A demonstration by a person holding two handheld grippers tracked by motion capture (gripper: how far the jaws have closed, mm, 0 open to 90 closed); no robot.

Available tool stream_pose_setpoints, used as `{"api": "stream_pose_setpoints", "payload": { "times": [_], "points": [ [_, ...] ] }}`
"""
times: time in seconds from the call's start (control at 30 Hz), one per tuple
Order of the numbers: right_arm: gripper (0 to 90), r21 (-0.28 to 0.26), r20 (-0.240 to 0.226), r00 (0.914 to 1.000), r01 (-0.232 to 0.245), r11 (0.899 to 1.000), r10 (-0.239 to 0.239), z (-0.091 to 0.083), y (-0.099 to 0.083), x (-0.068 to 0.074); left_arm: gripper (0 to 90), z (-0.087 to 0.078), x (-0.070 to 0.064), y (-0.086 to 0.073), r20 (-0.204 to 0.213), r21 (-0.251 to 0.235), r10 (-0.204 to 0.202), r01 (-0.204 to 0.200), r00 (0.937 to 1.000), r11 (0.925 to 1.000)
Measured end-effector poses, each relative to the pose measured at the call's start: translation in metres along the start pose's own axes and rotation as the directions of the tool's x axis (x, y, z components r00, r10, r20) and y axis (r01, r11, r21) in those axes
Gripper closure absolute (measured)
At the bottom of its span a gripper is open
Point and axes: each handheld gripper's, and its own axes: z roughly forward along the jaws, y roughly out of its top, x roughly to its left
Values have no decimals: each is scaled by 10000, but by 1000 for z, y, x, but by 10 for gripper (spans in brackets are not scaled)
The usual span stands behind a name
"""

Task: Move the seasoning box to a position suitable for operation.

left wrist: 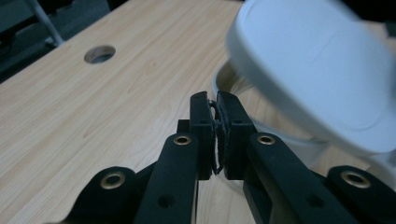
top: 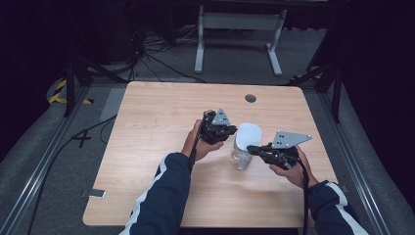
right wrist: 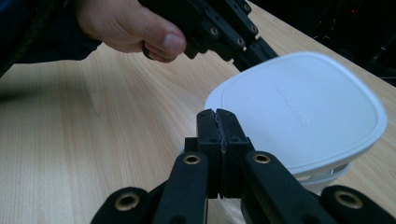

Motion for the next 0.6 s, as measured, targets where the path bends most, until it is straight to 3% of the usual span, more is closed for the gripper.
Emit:
{"api": "stream_pose_setpoints", "payload": {
  "times": [0.13,0.6],
  "points": [
    [900,191,48,10000,59,9998,-59,2,-2,0,846,5,2,-1,96,-95,-157,158,9998,9998],
    [900,281,60,10000,-13,9996,12,1,-5,-2,817,-7,-5,13,381,-781,269,-239,9989,9967]
  ]
}}
